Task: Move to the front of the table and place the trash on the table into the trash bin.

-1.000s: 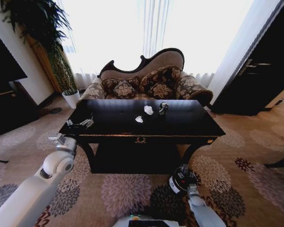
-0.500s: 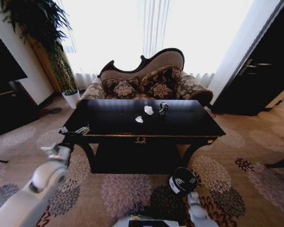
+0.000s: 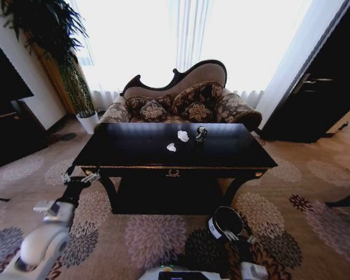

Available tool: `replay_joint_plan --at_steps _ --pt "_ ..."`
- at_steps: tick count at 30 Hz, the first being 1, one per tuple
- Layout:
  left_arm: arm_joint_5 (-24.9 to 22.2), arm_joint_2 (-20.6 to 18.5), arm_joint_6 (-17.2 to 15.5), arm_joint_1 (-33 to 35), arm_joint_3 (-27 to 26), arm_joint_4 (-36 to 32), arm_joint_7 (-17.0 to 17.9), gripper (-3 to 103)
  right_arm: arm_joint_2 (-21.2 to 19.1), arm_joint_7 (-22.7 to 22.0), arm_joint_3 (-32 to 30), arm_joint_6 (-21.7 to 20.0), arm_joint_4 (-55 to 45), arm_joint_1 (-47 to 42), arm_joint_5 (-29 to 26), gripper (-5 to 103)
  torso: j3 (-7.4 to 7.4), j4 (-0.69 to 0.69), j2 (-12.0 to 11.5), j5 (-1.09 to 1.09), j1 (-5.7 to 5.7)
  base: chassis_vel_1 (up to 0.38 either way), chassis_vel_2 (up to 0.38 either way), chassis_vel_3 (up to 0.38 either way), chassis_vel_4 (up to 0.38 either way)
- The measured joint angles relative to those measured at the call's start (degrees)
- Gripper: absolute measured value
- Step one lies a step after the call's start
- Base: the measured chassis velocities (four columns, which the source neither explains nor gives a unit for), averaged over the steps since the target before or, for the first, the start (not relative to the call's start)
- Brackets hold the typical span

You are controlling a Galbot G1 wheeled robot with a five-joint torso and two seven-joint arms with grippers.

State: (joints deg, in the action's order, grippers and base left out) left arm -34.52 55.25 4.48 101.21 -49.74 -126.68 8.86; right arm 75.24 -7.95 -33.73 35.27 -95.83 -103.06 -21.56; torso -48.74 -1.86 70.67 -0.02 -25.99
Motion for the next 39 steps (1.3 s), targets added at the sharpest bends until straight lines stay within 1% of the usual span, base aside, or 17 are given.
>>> replay_joint_plan --at_steps 4,6,11,14,16,19,20,23,25,26,29,30,31,34,35,38,39 --pt "1.1 2.8 2.4 4.6 -1.7 -0.4 -1.5 100 1.1 -0.8 -2.3 -1.9 -9.2 -3.5 -1.5 100 -0.01 0.00 0.0 0.01 -0.01 0.000 0.000 0.000 0.000" --pt "1.2 3.2 2.8 5.1 -1.8 -0.3 -1.7 100 1.0 -0.9 -2.7 -2.5 -10.5 -3.9 -1.8 100 -0.01 0.01 0.0 0.00 -0.01 0.000 0.000 0.000 0.000" --pt "1.5 4.1 3.8 6.0 -2.5 0.2 -2.1 100 -1.2 -1.0 -5.1 -6.3 -14.5 -3.4 -4.2 100 -0.01 0.00 0.0 0.01 0.00 0.000 0.000 0.000 0.000" --pt "1.4 4.1 3.8 5.5 -2.6 -0.3 -1.9 100 -3.8 -1.1 -6.9 -10.8 -18.3 -2.2 -6.6 100 -0.02 0.00 0.0 0.01 -0.02 0.000 0.000 0.000 0.000" --pt "1.4 4.1 3.8 5.4 -2.6 -0.4 -1.9 100 -4.3 -1.1 -7.2 -11.7 -19.2 -1.9 -7.0 100 -0.02 0.00 0.0 0.01 -0.02 0.000 0.000 0.000 0.000" --pt "1.7 3.9 3.1 4.7 -2.4 -0.9 -1.1 100 -8.0 -1.3 -8.3 -16.7 -23.7 0.7 -8.9 100 -0.02 0.00 0.0 0.00 -0.02 0.000 0.000 0.000 0.000" --pt "1.7 3.9 3.1 4.7 -2.4 -0.9 -1.1 100 -8.0 -1.3 -8.3 -16.7 -23.7 0.7 -8.9 100 -0.02 0.00 0.0 0.00 -0.02 0.000 0.000 0.000 0.000" --pt "1.8 3.9 2.9 4.5 -2.3 -0.9 -0.9 100 -11.2 -1.8 -7.4 -20.3 -25.0 4.0 -9.6 100 -0.02 0.01 0.0 0.02 -0.02 0.000 0.000 0.000 0.000" --pt "1.8 3.9 2.8 4.5 -2.3 -0.9 -0.9 100 -12.2 -1.9 -7.0 -21.2 -25.6 4.6 -10.0 100 -0.02 0.00 0.0 0.02 -0.02 0.000 0.000 0.000 0.000" --pt "1.8 3.8 2.8 4.5 -2.3 -0.9 -0.9 100 -14.1 -2.2 -6.2 -23.2 -26.7 5.8 -10.9 100 -0.02 0.00 0.0 0.02 -0.02 0.000 0.000 0.000 0.000" --pt "1.8 3.8 2.8 4.5 -2.3 -0.9 -0.9 100 -18.4 -2.6 -4.5 -26.6 -28.1 9.3 -12.4 100 -0.02 0.01 0.0 0.00 -0.02 0.000 0.000 0.000 0.000" --pt "1.8 3.8 2.8 4.5 -2.3 -0.9 -0.9 100 -20.2 -2.7 -3.5 -27.8 -27.9 11.2 -13.2 100 -0.02 0.01 0.0 0.00 -0.02 0.000 0.000 0.000 0.000" --pt "1.8 3.8 2.8 4.5 -2.3 -0.9 -0.9 100 -20.2 -2.7 -3.5 -27.8 -27.9 11.2 -13.2 100 -0.02 0.01 0.0 0.00 -0.02 0.000 0.000 0.000 0.000" --pt "1.8 3.8 2.8 4.4 -2.2 -0.9 -0.8 100 -24.6 -2.6 -0.8 -31.3 -25.1 16.9 -17.0 100 -0.03 0.00 0.0 0.02 -0.02 0.000 0.000 0.000 0.000" --pt "1.8 3.8 2.8 4.4 -2.2 -0.9 -0.8 100 -24.6 -2.6 -0.8 -31.3 -25.1 16.9 -17.0 100 -0.03 0.00 0.0 0.02 -0.02 0.000 0.000 0.000 0.000" --pt "1.8 3.8 2.8 4.4 -2.2 -0.9 -0.8 100 -27.4 -2.7 1.4 -33.6 -22.9 20.8 -20.7 100 -0.03 0.00 0.0 0.02 -0.02 0.000 0.000 0.000 0.000" --pt "1.8 3.8 2.8 4.4 -2.2 -0.9 -0.8 100 -30.2 -3.0 3.8 -35.3 -20.8 24.2 -22.7 100 -0.02 0.00 0.0 0.01 -0.02 0.000 0.000 0.000 0.000"
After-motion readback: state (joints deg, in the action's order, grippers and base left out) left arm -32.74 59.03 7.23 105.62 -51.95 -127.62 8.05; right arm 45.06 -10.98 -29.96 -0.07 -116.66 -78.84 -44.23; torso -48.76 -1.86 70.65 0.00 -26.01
